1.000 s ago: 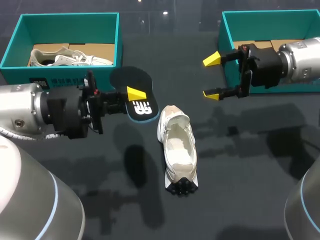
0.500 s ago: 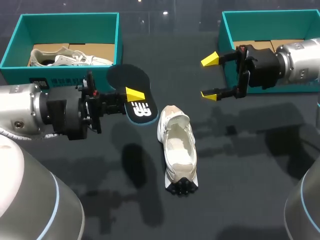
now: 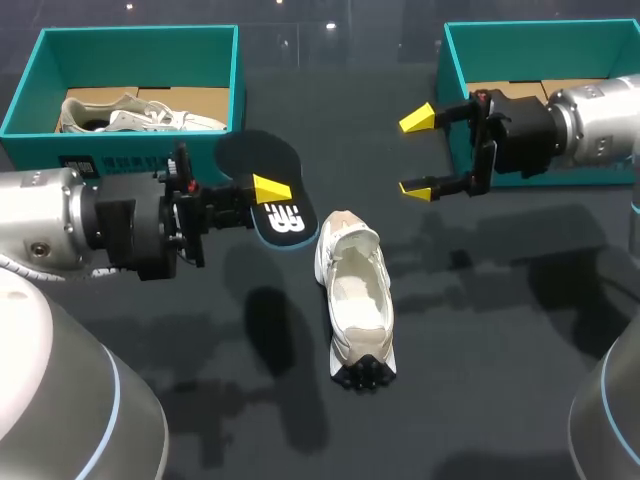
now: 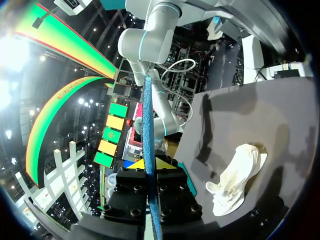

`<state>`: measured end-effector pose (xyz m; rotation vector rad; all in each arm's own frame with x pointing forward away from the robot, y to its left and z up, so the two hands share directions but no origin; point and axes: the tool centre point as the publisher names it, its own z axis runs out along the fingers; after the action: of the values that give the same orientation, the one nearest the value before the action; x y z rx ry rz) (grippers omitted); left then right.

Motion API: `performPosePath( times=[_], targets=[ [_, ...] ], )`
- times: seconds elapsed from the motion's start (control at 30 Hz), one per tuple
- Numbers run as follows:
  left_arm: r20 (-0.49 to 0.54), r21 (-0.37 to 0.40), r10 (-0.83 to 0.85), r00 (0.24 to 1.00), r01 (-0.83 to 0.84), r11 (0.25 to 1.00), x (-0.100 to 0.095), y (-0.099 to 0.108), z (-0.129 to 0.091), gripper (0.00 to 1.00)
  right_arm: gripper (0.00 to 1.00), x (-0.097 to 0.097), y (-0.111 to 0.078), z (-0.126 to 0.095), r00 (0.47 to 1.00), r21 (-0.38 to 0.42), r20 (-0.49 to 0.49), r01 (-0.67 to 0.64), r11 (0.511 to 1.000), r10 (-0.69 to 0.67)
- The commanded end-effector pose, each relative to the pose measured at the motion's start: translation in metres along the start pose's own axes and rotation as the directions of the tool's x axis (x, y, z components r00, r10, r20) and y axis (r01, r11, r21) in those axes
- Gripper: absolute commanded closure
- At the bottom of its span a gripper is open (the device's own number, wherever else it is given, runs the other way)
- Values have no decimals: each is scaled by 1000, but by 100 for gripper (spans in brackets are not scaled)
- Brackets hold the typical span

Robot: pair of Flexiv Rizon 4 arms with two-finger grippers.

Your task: Take the shoe out of the shoebox, open the shoe tongue, remove and reinsert the insole, then place the shoe into the shoebox

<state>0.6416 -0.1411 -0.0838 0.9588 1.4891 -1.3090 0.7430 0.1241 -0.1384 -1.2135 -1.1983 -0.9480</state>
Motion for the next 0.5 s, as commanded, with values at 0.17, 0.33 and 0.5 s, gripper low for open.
performPosePath(
  times=[0.17, 0.33, 0.5],
  targets=[
    [5, -28, 139, 990, -139, 990, 3, -1, 6, 100, 0, 1, 1, 8, 1000, 7, -9, -13, 1000, 13],
    [53, -50, 312, 949, -309, 950, 12, 1, 14, 100, 0, 3, -1, 24, 999, 25, -36, -24, 999, 25],
    [72, -41, 359, 931, -357, 933, 22, 8, 23, 100, 0, 7, -5, 32, 999, 23, -50, -19, 1000, 21]
  ],
)
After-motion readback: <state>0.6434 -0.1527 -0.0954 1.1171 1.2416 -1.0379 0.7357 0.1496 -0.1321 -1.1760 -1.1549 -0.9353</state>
